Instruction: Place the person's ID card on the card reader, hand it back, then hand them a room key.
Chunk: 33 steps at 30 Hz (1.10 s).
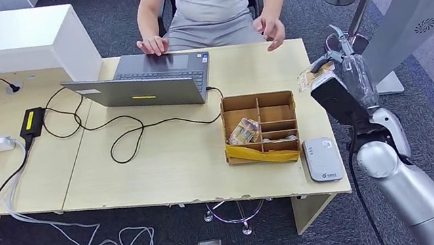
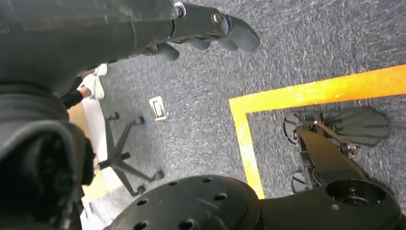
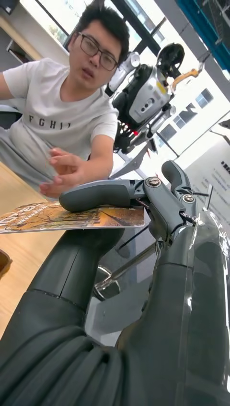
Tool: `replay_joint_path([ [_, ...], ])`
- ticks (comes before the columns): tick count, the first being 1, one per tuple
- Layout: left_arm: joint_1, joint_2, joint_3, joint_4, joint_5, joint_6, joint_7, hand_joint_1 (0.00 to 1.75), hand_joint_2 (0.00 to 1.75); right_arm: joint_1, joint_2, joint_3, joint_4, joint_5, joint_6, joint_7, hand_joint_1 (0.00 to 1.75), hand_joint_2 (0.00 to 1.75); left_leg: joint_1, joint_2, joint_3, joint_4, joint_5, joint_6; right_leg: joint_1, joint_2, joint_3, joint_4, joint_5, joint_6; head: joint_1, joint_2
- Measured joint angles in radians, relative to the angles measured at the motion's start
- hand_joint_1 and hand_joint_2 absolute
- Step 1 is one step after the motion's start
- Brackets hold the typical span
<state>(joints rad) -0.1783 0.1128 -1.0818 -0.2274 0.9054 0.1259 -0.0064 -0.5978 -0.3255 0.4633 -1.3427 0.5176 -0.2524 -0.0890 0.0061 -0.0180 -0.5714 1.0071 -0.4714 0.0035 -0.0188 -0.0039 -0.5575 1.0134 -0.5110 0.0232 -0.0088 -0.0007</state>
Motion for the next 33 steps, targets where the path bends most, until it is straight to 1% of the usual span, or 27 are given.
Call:
replay_joint_path([
  [4, -0.002, 0.0, -0.01, 0.0, -0.005, 0.0, 0.0, 0.0, 0.0, -0.014, 0.041, 0.029, 0.034, 0.056, -0.009, -0.004, 1.75, 1.75, 0.0, 0.0, 0.0, 0.0, 0.0, 0.0, 0.0, 0.0, 0.0, 0.0, 0.0, 0.0, 0.0, 0.0],
  [7, -0.003, 0.0, -0.018, 0.0, -0.006, 0.003, 0.0, 0.0, 0.0, -0.026, 0.084, 0.056, 0.086, 0.091, -0.026, -0.019, 1.75, 1.75, 0.0, 0.0, -0.001, 0.0, 0.0, 0.0, 0.0, 0.0, 0.0, 0.0, 0.0, 0.0, 0.0, 0.0],
  [11, -0.005, 0.0, -0.024, 0.0, -0.005, 0.009, 0.0, 0.0, 0.0, -0.043, 0.148, 0.079, 0.174, 0.064, -0.018, -0.041, 1.75, 1.75, 0.001, 0.0, 0.0, 0.0, 0.0, 0.0, 0.0, 0.0, 0.0, 0.0, 0.0, 0.0, 0.0, 0.0],
  [15, -0.005, -0.001, -0.024, 0.0, -0.006, 0.006, 0.0, 0.0, 0.0, -0.054, 0.185, 0.094, 0.216, 0.057, -0.003, -0.035, 1.75, 1.75, 0.001, 0.0, 0.0, 0.0, 0.0, 0.0, 0.0, 0.0, 0.0, 0.0, 0.0, 0.0, 0.0, 0.0],
  [21, -0.005, -0.001, -0.027, 0.0, -0.01, 0.008, 0.0, 0.0, 0.0, -0.065, 0.213, 0.099, 0.258, 0.069, -0.001, -0.02, 1.75, 1.75, 0.001, 0.0, 0.0, 0.0, 0.0, 0.0, 0.0, 0.0, 0.0, 0.0, 0.0, 0.0, 0.0, 0.0],
  [33, -0.006, -0.001, -0.045, 0.0, -0.028, 0.006, 0.0, 0.0, 0.0, -0.087, 0.234, 0.107, 0.328, 0.117, -0.003, -0.016, 1.75, 1.75, 0.001, 0.0, 0.0, 0.0, 0.0, -0.001, 0.0, 0.0, 0.0, 0.0, 0.0, 0.0, 0.0, 0.0],
])
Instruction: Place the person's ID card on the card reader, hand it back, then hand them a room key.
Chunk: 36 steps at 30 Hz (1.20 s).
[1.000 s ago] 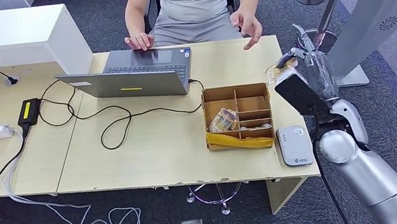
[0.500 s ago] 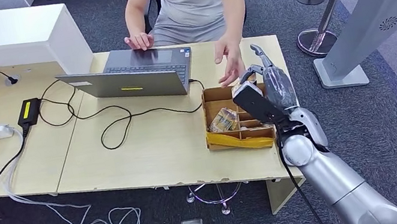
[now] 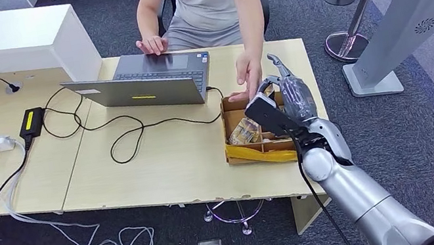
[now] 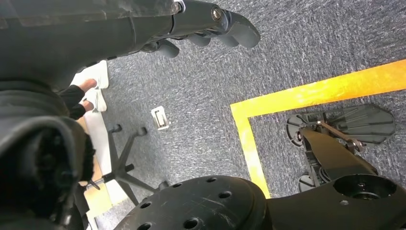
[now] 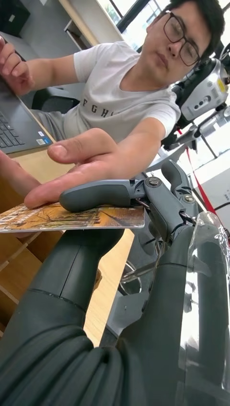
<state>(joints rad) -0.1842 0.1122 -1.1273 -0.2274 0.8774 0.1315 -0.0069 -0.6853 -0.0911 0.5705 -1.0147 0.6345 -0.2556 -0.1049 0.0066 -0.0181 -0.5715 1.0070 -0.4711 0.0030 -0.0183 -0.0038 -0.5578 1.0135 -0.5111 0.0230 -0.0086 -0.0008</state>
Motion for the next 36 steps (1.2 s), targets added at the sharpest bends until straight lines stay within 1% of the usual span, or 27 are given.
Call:
replay_joint_path([
  [7, -0.003, 0.0, -0.004, 0.0, -0.008, -0.003, 0.0, 0.0, 0.0, -0.016, 0.001, 0.0, 0.033, 0.016, -0.001, 0.004, 1.75, 1.75, 0.0, 0.0, 0.0, 0.0, 0.0, 0.0, 0.0, 0.0, 0.0, 0.0, 0.0, 0.0, 0.0, 0.0],
  [8, -0.004, 0.0, -0.005, 0.0, -0.01, -0.003, 0.0, 0.0, 0.0, -0.022, 0.001, 0.0, 0.039, 0.02, -0.002, 0.005, 1.5, 1.75, 0.0, 0.0, 0.0, 0.0, 0.0, 0.0, 0.0, 0.0, 0.0, 0.0, 0.0, 0.0, 0.0, 0.0],
  [11, -0.006, -0.002, -0.009, 0.0, -0.013, 0.014, 0.0, 0.0, 0.0, -0.037, 0.001, 0.0, 0.063, 0.032, -0.008, 0.004, 0.19, 1.75, 0.0, 0.0, 0.0, 0.0, 0.0, 0.0, 0.0, 0.0, 0.0, 0.0, 0.0, 0.0, 0.0, 0.0],
  [12, -0.006, -0.004, -0.01, 0.0, -0.013, 0.027, 0.0, 0.0, 0.0, -0.041, 0.0, 0.0, 0.071, 0.038, -0.013, 0.004, 0.0, 1.75, 0.0, 0.0, 0.0, 0.0, 0.0, 0.0, 0.0, 0.0, 0.0, 0.0, 0.0, 0.0, 0.0, 0.0],
  [15, -0.005, -0.014, -0.012, 0.0, -0.016, 0.058, 0.0, 0.0, 0.0, -0.047, -0.001, -0.001, 0.095, 0.063, -0.038, 0.004, 0.0, 1.75, 0.0, 0.0, 0.0, 0.0, 0.0, 0.0, 0.0, 0.0, 0.0, 0.0, 0.0, 0.0, 0.0, 0.0],
  [18, -0.005, -0.018, -0.016, 0.0, -0.018, 0.064, 0.0, 0.0, 0.0, -0.049, -0.002, -0.002, 0.107, 0.092, -0.057, 0.012, 0.0, 1.75, 0.0, 0.0, 0.0, 0.0, 0.0, 0.0, 0.0, 0.0, 0.0, 0.0, 0.0, 0.0, 0.0, 0.0],
  [28, -0.005, -0.025, -0.024, 0.0, -0.024, 0.063, 0.0, 0.0, 0.0, -0.035, -0.034, -0.006, 0.093, 0.141, -0.02, 0.045, 0.0, 1.75, 0.0, 0.002, 0.001, 0.0, 0.0, 0.0, 0.0, 0.002, -0.001, 0.0, 0.0, 0.0, 0.0, 0.0],
  [31, -0.002, -0.025, -0.026, 0.0, -0.02, 0.064, 0.0, 0.0, 0.0, -0.016, -0.054, -0.014, 0.057, 0.146, 0.004, 0.069, 0.0, 1.75, 0.0, 0.002, 0.001, 0.0, 0.0, 0.0, 0.0, 0.002, -0.001, 0.0, 0.0, 0.0, 0.0, 0.0],
  [36, 0.003, -0.025, -0.026, 0.0, -0.009, 0.064, 0.001, 0.0, 0.0, 0.047, -0.122, -0.036, -0.058, 0.178, 0.065, 0.137, 0.0, 1.75, 0.0, 0.002, 0.002, 0.0, 0.0, 0.0, 0.0, 0.003, 0.0, -0.001, 0.0, 0.0, 0.0, 0.0],
])
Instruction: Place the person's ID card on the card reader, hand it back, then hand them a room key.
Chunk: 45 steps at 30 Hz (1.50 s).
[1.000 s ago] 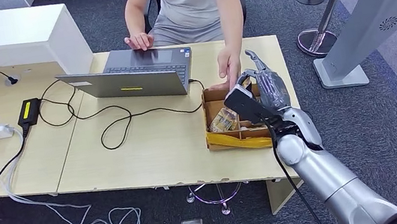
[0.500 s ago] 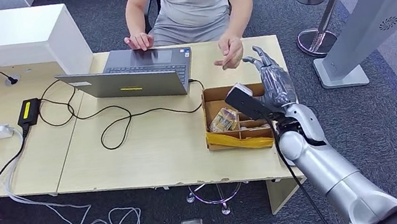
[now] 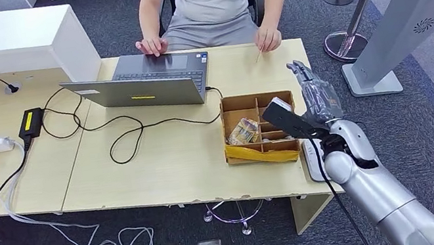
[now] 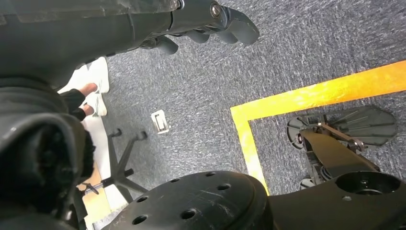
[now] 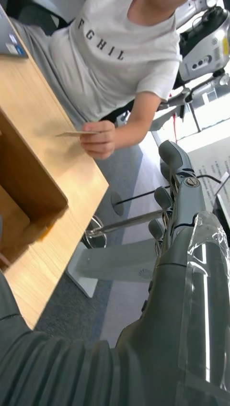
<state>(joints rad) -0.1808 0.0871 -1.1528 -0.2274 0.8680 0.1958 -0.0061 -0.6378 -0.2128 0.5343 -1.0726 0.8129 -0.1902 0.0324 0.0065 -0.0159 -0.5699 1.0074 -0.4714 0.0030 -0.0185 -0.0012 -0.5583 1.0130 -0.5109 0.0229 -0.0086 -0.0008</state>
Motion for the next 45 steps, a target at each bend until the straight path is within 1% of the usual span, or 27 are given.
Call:
replay_joint_path([
  [6, 0.002, 0.0, 0.0, 0.0, 0.006, 0.004, 0.002, 0.0, 0.0, 0.086, -0.079, -0.022, -0.111, 0.074, 0.012, 0.04, 0.0, 1.75, 0.0, 0.0, 0.0, 0.0, 0.0, 0.0, 0.0, 0.0, 0.0, 0.0, 0.0, 0.0, 0.0, 0.0],
  [8, 0.002, 0.0, 0.0, 0.0, 0.008, 0.007, 0.002, 0.0, 0.0, 0.109, -0.1, -0.029, -0.144, 0.119, 0.007, 0.054, 0.0, 1.75, 0.0, 0.0, 0.0, 0.0, 0.0, 0.0, 0.0, 0.001, 0.0, 0.0, 0.0, 0.0, 0.0, 0.0],
  [12, 0.002, 0.0, 0.0, 0.0, 0.01, 0.01, 0.002, 0.0, 0.0, 0.16, -0.134, -0.041, -0.206, 0.217, 0.002, 0.077, 0.0, 1.75, 0.0, 0.0, 0.0, 0.0, 0.0, 0.0, 0.0, 0.0, 0.0, 0.0, 0.0, 0.0, 0.0, 0.0],
  [16, 0.002, 0.0, 0.0, 0.0, 0.011, 0.01, 0.002, 0.0, 0.0, 0.198, -0.157, -0.052, -0.262, 0.252, 0.008, 0.087, 0.0, 1.75, 0.0, 0.0, 0.0, 0.0, 0.0, 0.0, 0.0, 0.001, 0.0, 0.0, 0.0, 0.0, 0.0, 0.0],
  [22, 0.002, 0.0, 0.0, 0.0, 0.013, 0.011, 0.002, 0.0, 0.0, 0.257, -0.163, -0.058, -0.33, 0.301, 0.068, 0.108, 0.0, 1.75, 0.0, 0.0, 0.0, 0.0, 0.0, 0.0, 0.0, 0.001, 0.001, 0.0, 0.0, 0.0, 0.0, 0.0],
  [30, 0.001, 0.0, 0.0, 0.0, 0.015, 0.011, 0.002, 0.0, 0.0, 0.288, -0.161, -0.058, -0.374, 0.313, 0.099, 0.115, 0.0, 1.75, 0.0, 0.0, 0.0, 0.0, 0.0, 0.0, 0.0, 0.001, 0.001, 0.0, 0.0, 0.0, 0.0, 0.0],
  [31, 0.001, 0.0, 0.0, 0.0, 0.015, 0.011, 0.002, 0.0, 0.0, 0.29, -0.16, -0.058, -0.377, 0.311, 0.107, 0.114, 0.05, 1.75, 0.0, 0.0, 0.0, 0.0, 0.0, 0.0, 0.0, 0.001, 0.001, 0.0, 0.0, 0.0, 0.0, 0.0],
  [32, 0.001, 0.0, 0.0, 0.0, 0.015, 0.011, 0.002, 0.0, 0.0, 0.291, -0.159, -0.058, -0.379, 0.31, 0.114, 0.112, 0.14, 1.75, 0.0, 0.0, 0.0, 0.0, 0.0, 0.0, 0.0, 0.001, 0.001, 0.0, 0.0, 0.0, 0.0, 0.0],
  [34, 0.001, 0.0, 0.0, 0.0, 0.013, 0.01, 0.002, 0.0, 0.0, 0.293, -0.153, -0.057, -0.381, 0.306, 0.126, 0.11, 0.24, 1.75, 0.0, 0.0, 0.0, 0.0, 0.0, 0.0, 0.0, 0.001, 0.001, 0.0, 0.0, 0.0, 0.0, 0.0],
  [36, 0.001, 0.0, 0.0, 0.0, 0.012, 0.01, 0.002, 0.0, 0.0, 0.294, -0.147, -0.057, -0.381, 0.303, 0.135, 0.106, 0.2, 1.75, 0.0, 0.0, 0.0, 0.0, 0.0, 0.0, 0.0, 0.001, 0.001, 0.0, 0.0, 0.0, 0.0, 0.0],
  [38, 0.0, 0.0, 0.0, 0.0, 0.012, 0.01, 0.002, 0.0, 0.0, 0.294, -0.139, -0.055, -0.381, 0.303, 0.144, 0.103, 0.88, 1.75, 0.0, 0.0, 0.0, 0.0, 0.0, 0.0, 0.0, 0.001, 0.001, 0.0, 0.0, 0.0, 0.0, 0.0],
  [40, 0.0, 0.0, 0.0, 0.0, 0.012, 0.01, 0.002, 0.0, 0.0, 0.293, -0.131, -0.053, -0.381, 0.305, 0.156, 0.099, 1.65, 1.75, 0.0, 0.0, 0.0, 0.0, 0.0, 0.0, 0.0, 0.001, 0.001, 0.0, 0.0, 0.0, 0.0, 0.0],
  [42, 0.0, 0.0, 0.0, 0.0, 0.011, 0.01, 0.002, 0.0, 0.0, 0.293, -0.122, -0.052, -0.381, 0.311, 0.172, 0.094, 1.75, 1.75, 0.0, 0.0, 0.0, 0.0, 0.0, 0.0, 0.0, 0.001, 0.001, 0.0, 0.0, 0.0, 0.0, 0.0],
  [44, 0.0, 0.0, 0.0, 0.0, 0.008, 0.01, 0.001, 0.0, 0.0, 0.29, -0.113, -0.051, -0.377, 0.32, 0.191, 0.085, 1.75, 1.75, 0.0, 0.0, 0.0, 0.0, 0.0, 0.0, 0.0, 0.001, 0.001, 0.0, 0.0, 0.0, 0.0, 0.0],
  [45, 0.0, 0.0, 0.0, 0.0, 0.007, 0.011, 0.001, 0.0, 0.0, 0.287, -0.109, -0.05, -0.373, 0.324, 0.199, 0.08, 1.69, 1.75, 0.0, 0.0, 0.0, 0.0, 0.0, 0.0, 0.0, 0.001, 0.001, 0.0, 0.0, 0.0, 0.0, 0.0],
])
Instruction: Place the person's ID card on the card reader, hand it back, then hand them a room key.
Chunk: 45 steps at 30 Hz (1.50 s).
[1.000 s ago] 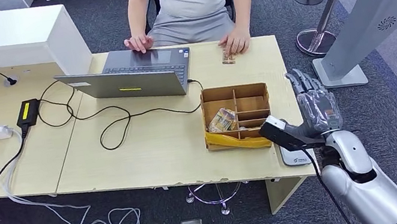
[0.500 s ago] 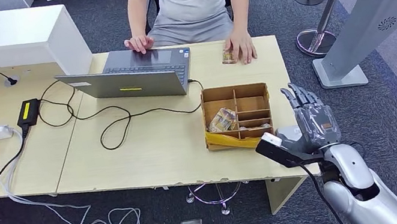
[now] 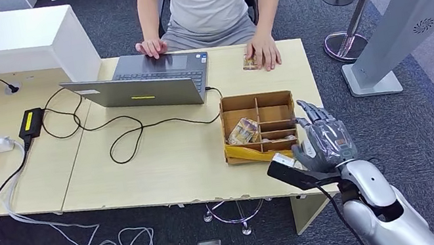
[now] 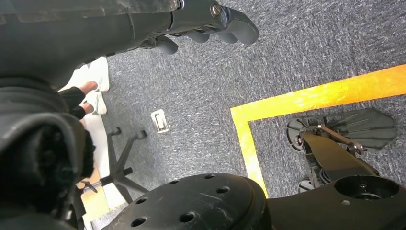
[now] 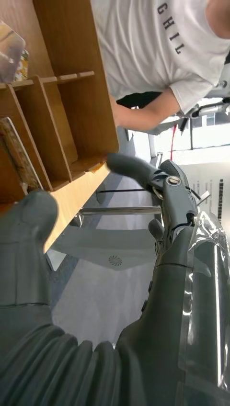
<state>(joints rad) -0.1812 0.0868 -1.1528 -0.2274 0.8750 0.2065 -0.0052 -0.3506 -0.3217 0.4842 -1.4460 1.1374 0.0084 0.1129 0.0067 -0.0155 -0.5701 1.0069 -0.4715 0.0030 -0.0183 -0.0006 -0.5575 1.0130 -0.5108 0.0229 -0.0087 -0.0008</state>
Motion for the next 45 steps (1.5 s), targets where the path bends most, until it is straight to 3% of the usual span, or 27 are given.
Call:
replay_joint_path([
  [4, 0.0, 0.0, 0.0, 0.0, -0.002, 0.001, -0.001, 0.0, 0.0, -0.012, 0.007, 0.002, 0.014, 0.006, 0.011, -0.011, 0.01, 1.75, 0.0, 0.0, 0.0, 0.0, 0.0, 0.0, 0.0, 0.0, 0.0, 0.0, 0.0, 0.0, 0.0, 0.0],
  [12, 0.0, 0.0, 0.0, 0.0, -0.004, 0.0, -0.002, 0.0, 0.0, -0.03, 0.018, 0.013, 0.033, 0.0, 0.018, -0.022, 0.0, 1.75, 0.0, 0.0, 0.0, 0.0, 0.0, 0.0, 0.0, 0.0, 0.0, 0.0, 0.0, 0.0, 0.0, 0.0],
  [30, -0.001, 0.0, 0.0, 0.0, -0.021, 0.001, -0.002, 0.0, 0.0, -0.06, 0.048, 0.047, 0.013, -0.032, 0.133, 0.012, 0.01, 1.75, 0.0, 0.0, 0.0, 0.0, 0.0, 0.0, 0.0, 0.0, 0.0, 0.0, 0.0, 0.0, 0.0, 0.0],
  [34, -0.001, 0.0, 0.0, 0.0, -0.025, 0.001, -0.001, 0.0, 0.0, -0.066, 0.061, 0.055, 0.013, -0.031, 0.138, 0.013, 0.31, 1.75, 0.0, 0.0, 0.0, 0.0, 0.0, 0.0, 0.0, 0.0, 0.0, 0.0, 0.0, 0.0, 0.0, 0.0],
  [39, -0.001, 0.0, 0.0, 0.0, -0.029, 0.001, -0.002, 0.0, 0.0, -0.073, 0.081, 0.062, 0.013, -0.03, 0.153, 0.02, 0.32, 1.75, 0.0, 0.0, 0.0, 0.0, 0.0, 0.0, 0.0, 0.0, 0.0, 0.0, 0.0, 0.0, 0.0, 0.0],
  [43, -0.003, 0.0, 0.0, 0.0, -0.032, 0.001, -0.002, 0.0, 0.0, -0.08, 0.09, 0.071, 0.013, -0.03, 0.159, 0.022, 0.74, 1.75, 0.0, 0.0, 0.0, 0.0, 0.0, 0.0, 0.0, 0.0, 0.0, 0.0, 0.0, 0.0, 0.0, 0.0],
  [45, -0.004, 0.0, 0.0, 0.0, -0.033, 0.0, -0.001, 0.0, 0.0, -0.083, 0.093, 0.072, 0.013, -0.03, 0.161, 0.022, 0.69, 1.75, 0.0, 0.0, 0.0, 0.0, 0.0, 0.0, 0.0, 0.0, 0.0, 0.0, 0.0, 0.0, 0.0, 0.0],
])
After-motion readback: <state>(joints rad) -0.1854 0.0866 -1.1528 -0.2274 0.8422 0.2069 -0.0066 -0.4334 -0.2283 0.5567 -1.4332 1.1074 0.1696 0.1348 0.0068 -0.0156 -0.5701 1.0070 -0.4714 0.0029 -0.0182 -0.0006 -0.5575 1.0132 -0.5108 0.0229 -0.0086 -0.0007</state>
